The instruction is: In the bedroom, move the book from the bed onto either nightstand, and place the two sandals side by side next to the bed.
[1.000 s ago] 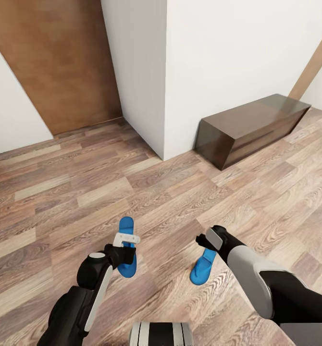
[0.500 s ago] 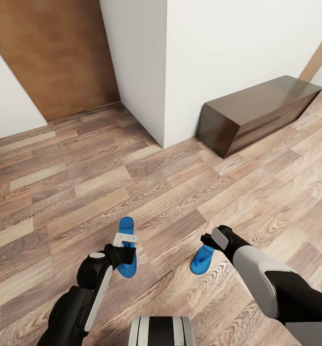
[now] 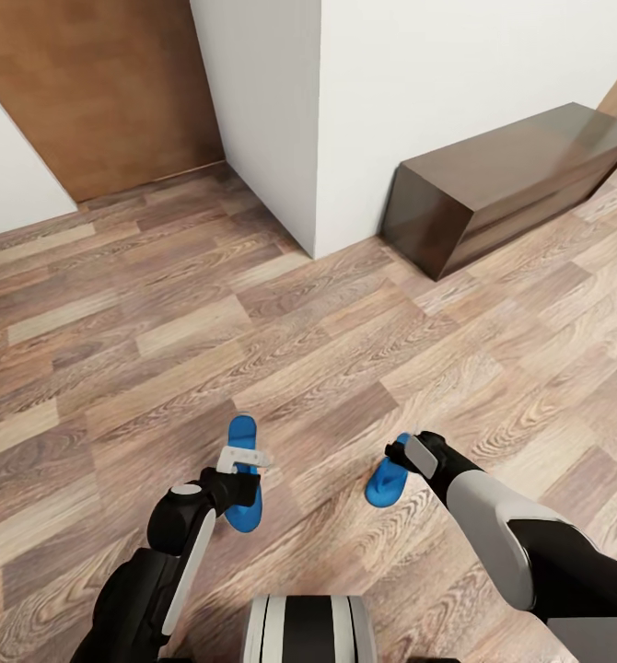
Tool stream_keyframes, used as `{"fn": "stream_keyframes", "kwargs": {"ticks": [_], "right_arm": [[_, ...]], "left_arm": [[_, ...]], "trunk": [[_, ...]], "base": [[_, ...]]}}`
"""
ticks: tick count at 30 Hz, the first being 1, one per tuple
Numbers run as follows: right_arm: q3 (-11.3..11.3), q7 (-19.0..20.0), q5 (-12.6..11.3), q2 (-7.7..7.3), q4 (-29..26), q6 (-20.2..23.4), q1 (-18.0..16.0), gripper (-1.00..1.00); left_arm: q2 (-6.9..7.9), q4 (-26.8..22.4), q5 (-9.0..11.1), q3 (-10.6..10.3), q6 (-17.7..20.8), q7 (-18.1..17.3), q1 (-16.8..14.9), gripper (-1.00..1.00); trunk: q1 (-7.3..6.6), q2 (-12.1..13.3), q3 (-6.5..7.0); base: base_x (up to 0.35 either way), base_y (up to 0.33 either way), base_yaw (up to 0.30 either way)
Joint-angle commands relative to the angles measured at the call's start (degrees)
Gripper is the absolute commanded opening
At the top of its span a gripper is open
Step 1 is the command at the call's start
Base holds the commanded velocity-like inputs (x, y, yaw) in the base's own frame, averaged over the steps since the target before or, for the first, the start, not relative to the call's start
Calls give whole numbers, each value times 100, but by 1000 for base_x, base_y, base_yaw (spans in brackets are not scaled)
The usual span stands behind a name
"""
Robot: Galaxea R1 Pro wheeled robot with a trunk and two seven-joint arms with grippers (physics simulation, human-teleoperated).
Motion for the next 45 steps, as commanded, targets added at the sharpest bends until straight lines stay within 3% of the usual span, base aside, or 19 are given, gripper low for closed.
{"fn": "stream_keyframes", "kwargs": {"ticks": [1,6,9,23,31,45], "right_arm": [[-25,-1,0,3,-14,21,0,100],[-25,291,23,2,-8,0,0,100],[-24,355,26,3,-8,-1,0,100],[-29,371,27,0,-6,-3,0,100],[-32,372,27,1,-6,-2,0,100],[-32,374,27,-6,-6,-2,0,100]], "left_arm": [[0,-6,-29,-5,26,0,-3,-100],[0,-6,-29,-6,26,-11,-3,-100],[0,-6,-29,-6,26,-22,-2,-100],[0,0,-27,-15,26,-34,-3,-100],[0,-2,145,-18,26,-19,-3,-100],[-4,-94,206,-272,-75,1,-25,-100]], "trunk": [[1,-3,-34],[14,-10,-157],[14,-10,-158],[14,-10,-158],[32,-19,-314],[32,-19,-314]], "base": [[0,0,14],[0,0,4],[0,0,6],[0,0,67],[0,0,0],[0,0,0]]}}
